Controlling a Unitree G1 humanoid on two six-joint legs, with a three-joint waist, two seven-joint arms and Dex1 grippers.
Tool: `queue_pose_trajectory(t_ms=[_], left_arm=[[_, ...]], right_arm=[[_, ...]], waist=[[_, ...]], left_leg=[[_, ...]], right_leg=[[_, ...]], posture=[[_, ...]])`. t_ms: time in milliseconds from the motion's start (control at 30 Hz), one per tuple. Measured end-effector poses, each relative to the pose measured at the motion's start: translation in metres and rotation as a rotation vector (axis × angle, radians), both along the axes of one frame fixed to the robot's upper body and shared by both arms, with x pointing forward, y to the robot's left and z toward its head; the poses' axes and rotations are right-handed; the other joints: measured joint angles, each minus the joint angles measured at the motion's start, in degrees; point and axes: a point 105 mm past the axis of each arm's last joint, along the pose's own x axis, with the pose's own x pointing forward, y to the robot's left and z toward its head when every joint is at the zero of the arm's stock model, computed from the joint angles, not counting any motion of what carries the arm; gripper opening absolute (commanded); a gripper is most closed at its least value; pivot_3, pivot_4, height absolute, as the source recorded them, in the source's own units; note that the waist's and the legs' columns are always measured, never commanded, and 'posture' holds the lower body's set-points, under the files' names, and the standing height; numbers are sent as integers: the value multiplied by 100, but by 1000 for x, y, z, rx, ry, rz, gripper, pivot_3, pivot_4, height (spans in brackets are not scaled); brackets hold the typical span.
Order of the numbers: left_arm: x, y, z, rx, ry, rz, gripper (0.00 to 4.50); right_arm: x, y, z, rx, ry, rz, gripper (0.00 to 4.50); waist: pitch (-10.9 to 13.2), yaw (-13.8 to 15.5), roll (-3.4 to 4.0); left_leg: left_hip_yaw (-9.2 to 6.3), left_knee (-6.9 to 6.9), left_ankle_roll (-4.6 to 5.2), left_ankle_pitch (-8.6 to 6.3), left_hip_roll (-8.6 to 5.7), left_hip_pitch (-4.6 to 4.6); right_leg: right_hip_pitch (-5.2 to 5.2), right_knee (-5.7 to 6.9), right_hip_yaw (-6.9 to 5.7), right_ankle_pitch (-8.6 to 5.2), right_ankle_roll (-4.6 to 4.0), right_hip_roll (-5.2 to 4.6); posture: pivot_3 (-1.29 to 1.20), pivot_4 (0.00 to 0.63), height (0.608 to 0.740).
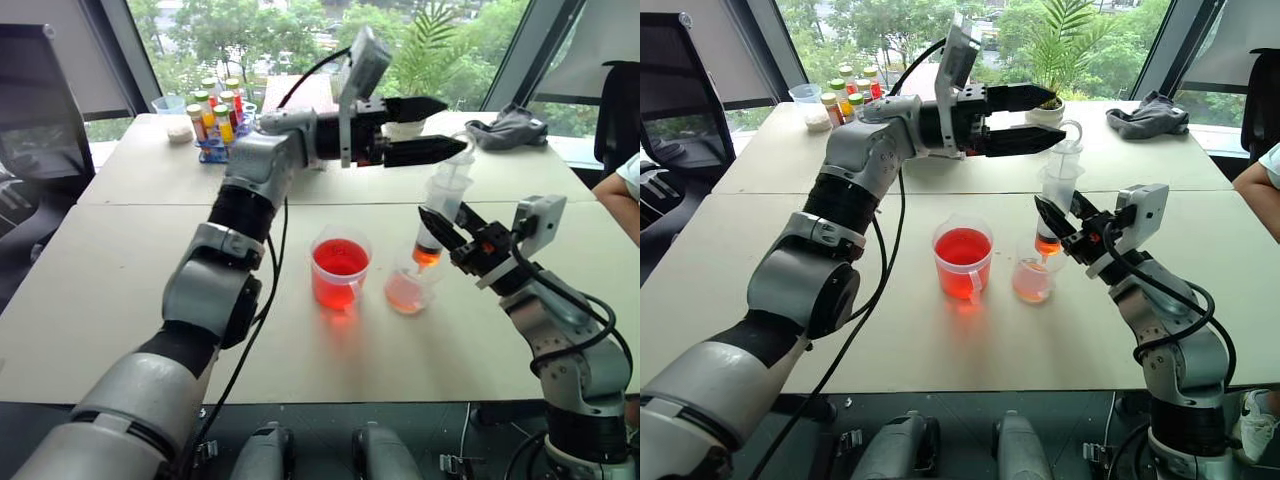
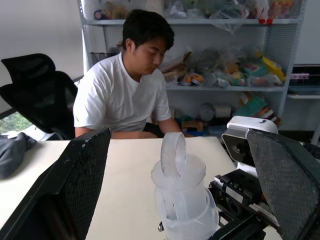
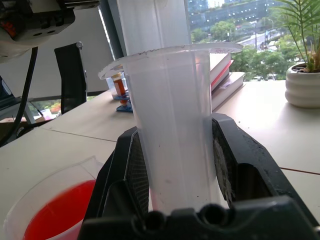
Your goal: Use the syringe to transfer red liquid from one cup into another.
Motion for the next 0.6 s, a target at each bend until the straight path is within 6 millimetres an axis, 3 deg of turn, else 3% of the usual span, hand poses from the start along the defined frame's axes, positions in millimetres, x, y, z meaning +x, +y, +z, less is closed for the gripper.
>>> queue_pose_trajectory(t_ms=[67, 167, 400, 433, 600], left_arm=[[1, -6, -4, 11, 9, -3, 4418], [3, -9, -12, 29, 25, 3, 3582], [2, -10, -13, 27, 23, -12, 185], [2, -10, -12, 24, 24, -13, 16], [2, -10, -13, 31, 20, -9, 16]], right_arm=[[-1, 0, -1, -2, 2, -4, 1399], [-1, -2, -5, -6, 12, -16, 1399], [-5, 2, 1, -15, -13, -9, 1399], [-5, 2, 2, -16, -15, -9, 1399], [-5, 2, 2, -23, -3, -11, 1399]], waist=[[0, 4, 0], [0, 4, 0], [0, 19, 0], [0, 18, 0], [0, 18, 0]], left_leg=[[-3, 0, 0, 0, 1, 2], [-4, 1, 0, 0, 1, 1], [-5, 0, 0, 0, 1, 0], [-5, 1, 0, 0, 1, 0], [-4, 2, 0, 0, 1, 0]], right_leg=[[0, 3, 0, 0, 0, 4], [0, 4, 1, 0, 0, 5], [0, 2, 1, 0, 0, 4], [0, 2, 1, 0, 0, 4], [0, 3, 1, 0, -1, 4]], posture=[[0, 150, 740], [0, 150, 740], [0, 150, 740], [0, 150, 740], [0, 150, 740]])
